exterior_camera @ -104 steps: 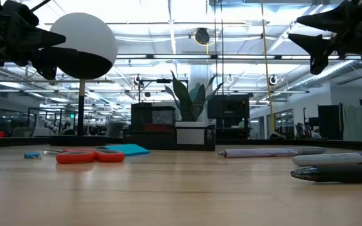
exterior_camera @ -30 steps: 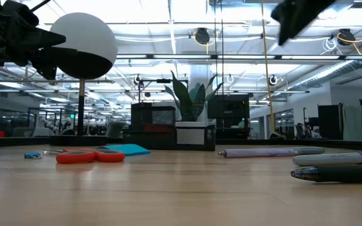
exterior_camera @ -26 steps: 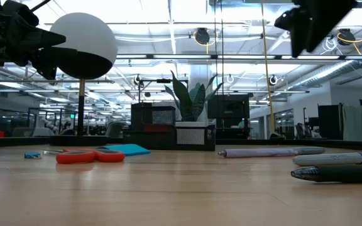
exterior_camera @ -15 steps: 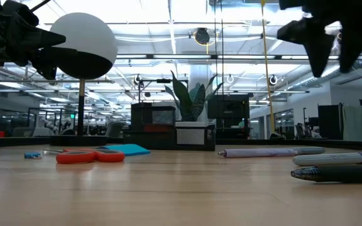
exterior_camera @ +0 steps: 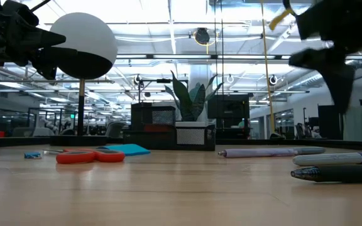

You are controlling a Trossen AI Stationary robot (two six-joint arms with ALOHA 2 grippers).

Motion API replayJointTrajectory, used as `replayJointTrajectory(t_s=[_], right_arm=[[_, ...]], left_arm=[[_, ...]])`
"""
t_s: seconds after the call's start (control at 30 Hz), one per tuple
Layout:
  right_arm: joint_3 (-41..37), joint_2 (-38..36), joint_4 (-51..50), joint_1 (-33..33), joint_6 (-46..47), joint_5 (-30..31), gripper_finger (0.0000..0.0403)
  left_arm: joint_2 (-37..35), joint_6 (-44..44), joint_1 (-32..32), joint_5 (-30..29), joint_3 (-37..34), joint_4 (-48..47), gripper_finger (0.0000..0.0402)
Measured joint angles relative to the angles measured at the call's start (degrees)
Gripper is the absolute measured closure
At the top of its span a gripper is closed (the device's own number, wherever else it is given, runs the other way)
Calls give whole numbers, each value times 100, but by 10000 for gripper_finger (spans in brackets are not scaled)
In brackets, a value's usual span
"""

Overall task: Pick and place office supplies into organizer
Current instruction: Put the blue pen into the desk organizer

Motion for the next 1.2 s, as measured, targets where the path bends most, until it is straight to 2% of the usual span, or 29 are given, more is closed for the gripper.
replayJointTrajectory(t_s=[0.1, 0.57, 0.8, 0.93, 1.2], right_arm=[[-304, 10, 471, -25, 5, -194, 232], [-1571, -12, 2224, -101, 133, -256, 232], [-1751, -16, 2275, -207, 232, -352, 238], [-1756, -12, 2290, -209, 203, -350, 267], [-1764, -5, 2267, -211, 160, -392, 361]], left_arm=[[1, -2, 1, 0, 0, 0, 199], [1, -2, 1, 0, 0, 0, 199], [0, -1, 2, 0, 0, 0, 199], [0, -2, 2, 0, 0, 0, 199], [0, -2, 2, 0, 0, 0, 199]])
